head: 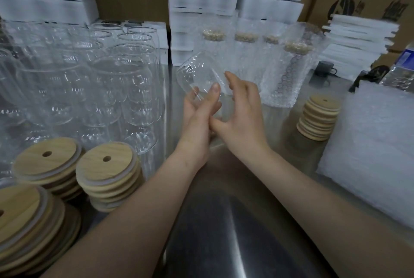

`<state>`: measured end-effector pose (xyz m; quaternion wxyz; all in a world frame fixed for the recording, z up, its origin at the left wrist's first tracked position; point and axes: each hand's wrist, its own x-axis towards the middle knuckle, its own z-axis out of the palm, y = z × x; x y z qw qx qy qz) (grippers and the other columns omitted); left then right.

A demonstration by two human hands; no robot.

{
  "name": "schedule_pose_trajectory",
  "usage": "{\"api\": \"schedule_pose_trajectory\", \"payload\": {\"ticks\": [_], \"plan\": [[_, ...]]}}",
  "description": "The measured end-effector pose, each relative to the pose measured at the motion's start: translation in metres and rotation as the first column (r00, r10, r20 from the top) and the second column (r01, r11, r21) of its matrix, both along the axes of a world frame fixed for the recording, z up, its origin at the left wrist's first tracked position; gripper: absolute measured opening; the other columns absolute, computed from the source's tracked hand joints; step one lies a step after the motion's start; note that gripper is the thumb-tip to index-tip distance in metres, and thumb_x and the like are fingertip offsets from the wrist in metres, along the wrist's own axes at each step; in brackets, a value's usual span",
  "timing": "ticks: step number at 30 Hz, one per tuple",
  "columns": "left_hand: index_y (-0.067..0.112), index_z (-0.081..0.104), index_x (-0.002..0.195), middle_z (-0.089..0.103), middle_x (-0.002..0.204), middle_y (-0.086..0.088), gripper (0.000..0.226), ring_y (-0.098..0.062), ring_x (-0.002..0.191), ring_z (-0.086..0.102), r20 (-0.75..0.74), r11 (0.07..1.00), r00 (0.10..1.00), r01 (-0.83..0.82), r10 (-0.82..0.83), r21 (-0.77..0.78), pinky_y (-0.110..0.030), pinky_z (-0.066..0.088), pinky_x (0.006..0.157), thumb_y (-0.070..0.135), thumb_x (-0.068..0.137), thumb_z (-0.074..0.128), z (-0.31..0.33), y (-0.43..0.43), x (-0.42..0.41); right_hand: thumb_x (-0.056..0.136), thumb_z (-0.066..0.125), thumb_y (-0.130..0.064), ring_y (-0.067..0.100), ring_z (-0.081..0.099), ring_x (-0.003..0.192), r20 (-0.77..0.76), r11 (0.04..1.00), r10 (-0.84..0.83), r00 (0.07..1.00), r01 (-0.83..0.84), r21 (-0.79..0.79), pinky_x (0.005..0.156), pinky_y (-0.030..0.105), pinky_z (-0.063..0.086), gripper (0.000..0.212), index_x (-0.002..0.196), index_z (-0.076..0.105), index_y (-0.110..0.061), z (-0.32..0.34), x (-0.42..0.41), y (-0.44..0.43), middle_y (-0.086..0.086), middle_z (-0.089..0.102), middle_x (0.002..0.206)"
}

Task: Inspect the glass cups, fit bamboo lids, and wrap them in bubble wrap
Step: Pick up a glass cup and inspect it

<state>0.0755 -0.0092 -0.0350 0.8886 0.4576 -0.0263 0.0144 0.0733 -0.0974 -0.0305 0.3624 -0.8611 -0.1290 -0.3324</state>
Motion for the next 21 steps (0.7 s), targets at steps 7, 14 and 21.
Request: {"api": "schedule_pose_trajectory", "payload": {"ticks": [7, 14, 21], "plan": [[0.011, 0.038, 0.145, 0.068, 0.099, 0.004, 0.087, -0.013, 0.096, 0.069, 0.02, 0.997, 0.999, 0.034, -0.033, -0.064, -0.029, 0.055, 0.079, 0.034, 0.072, 0.079, 0.0, 0.007, 0.002, 0.084, 0.057, -0.032, 0.007, 0.061, 0.084, -0.084, 0.772, 0.286, 0.955, -0.178, 0.61, 0.077, 0.025, 0.048, 0.023, 0.102, 0.069, -0.028, 0.008, 0.011, -0.015, -0.005, 0.068, 0.098], [-0.001, 0.036, 0.145, 0.055, 0.132, -0.025, 0.075, -0.044, 0.126, 0.051, 0.005, 0.989, 0.994, 0.105, -0.105, -0.107, -0.053, 0.046, 0.101, 0.034, 0.085, 0.065, 0.004, 0.006, -0.003, 0.1, 0.044, -0.046, 0.012, 0.064, 0.065, -0.408, 0.61, 0.621, 0.669, -0.086, 0.788, 0.055, 0.024, 0.05, 0.038, 0.094, 0.07, -0.018, 0.008, 0.019, -0.023, -0.005, 0.07, 0.08], [0.015, 0.057, 0.132, 0.066, 0.12, -0.023, 0.061, -0.04, 0.107, 0.066, -0.031, 0.997, 0.997, 0.063, -0.064, -0.035, -0.052, 0.056, 0.085, 0.059, 0.095, 0.038, 0.004, 0.01, 0.001, 0.08, 0.065, -0.045, 0.035, 0.064, 0.087, -0.392, 0.623, 0.65, 0.651, -0.162, 0.765, 0.086, 0.057, 0.051, 0.069, 0.127, 0.048, 0.002, 0.012, 0.008, -0.018, 0.031, 0.061, 0.121]]}}
